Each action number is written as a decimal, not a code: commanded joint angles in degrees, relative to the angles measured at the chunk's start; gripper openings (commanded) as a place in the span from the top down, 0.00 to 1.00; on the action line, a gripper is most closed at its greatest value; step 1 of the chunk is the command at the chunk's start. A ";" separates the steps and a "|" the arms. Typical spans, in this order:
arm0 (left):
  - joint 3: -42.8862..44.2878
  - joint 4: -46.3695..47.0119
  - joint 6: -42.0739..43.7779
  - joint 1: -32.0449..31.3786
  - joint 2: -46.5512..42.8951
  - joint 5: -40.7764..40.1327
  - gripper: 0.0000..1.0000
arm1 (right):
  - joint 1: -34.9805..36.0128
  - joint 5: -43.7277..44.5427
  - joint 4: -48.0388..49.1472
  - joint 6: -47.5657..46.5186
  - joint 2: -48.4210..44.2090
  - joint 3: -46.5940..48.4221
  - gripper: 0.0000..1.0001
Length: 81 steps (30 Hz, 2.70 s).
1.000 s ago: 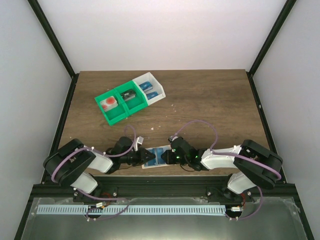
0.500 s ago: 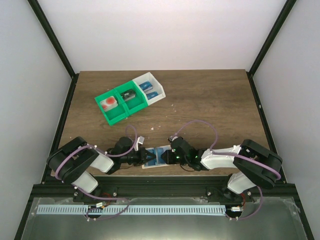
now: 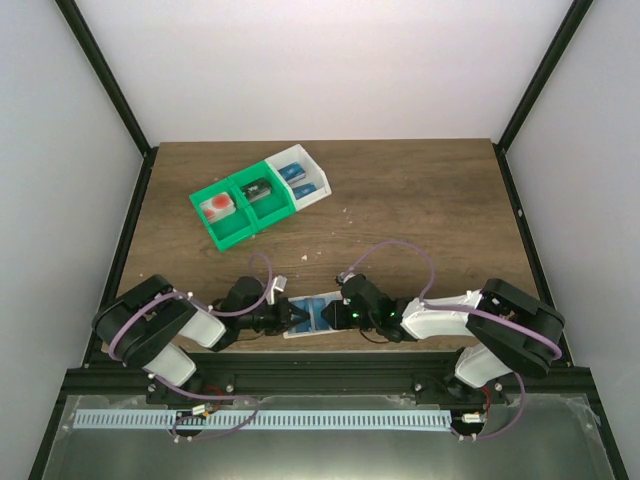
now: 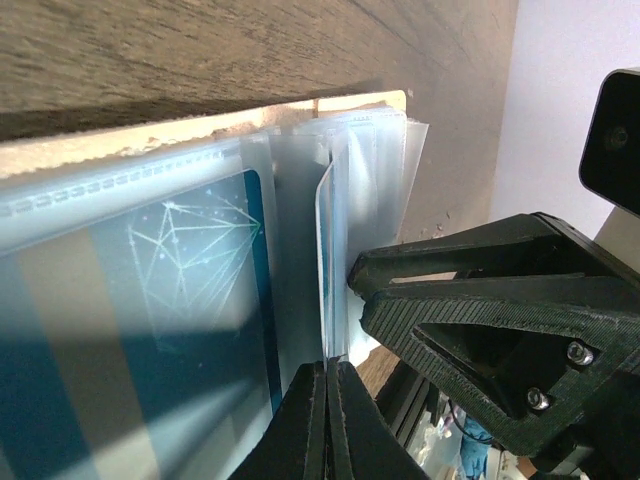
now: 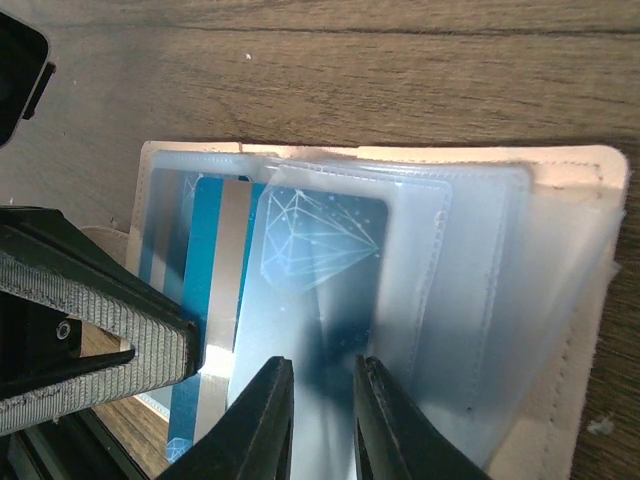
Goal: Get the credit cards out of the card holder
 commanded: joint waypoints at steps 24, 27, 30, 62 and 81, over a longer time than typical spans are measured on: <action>-2.69 -27.20 6.68 7.62 -25.78 -2.38 1.00 | 0.04 4.26 -1.65 -14.18 -11.24 0.40 0.78; -2.29 -30.30 6.74 8.30 -29.78 -2.83 1.00 | 0.75 5.64 -1.48 -21.65 -14.90 0.78 0.76; -2.01 -32.20 5.44 8.34 -33.18 -2.35 1.00 | 2.01 4.20 3.62 -32.07 -18.99 -1.10 0.73; -3.30 -25.23 -13.58 8.77 -43.81 9.60 1.00 | 14.02 12.37 30.88 -96.68 -19.57 -15.02 0.55; -3.30 -25.45 -16.02 8.75 -44.62 12.40 1.00 | 19.56 19.16 40.25 -105.94 -9.23 -12.12 0.90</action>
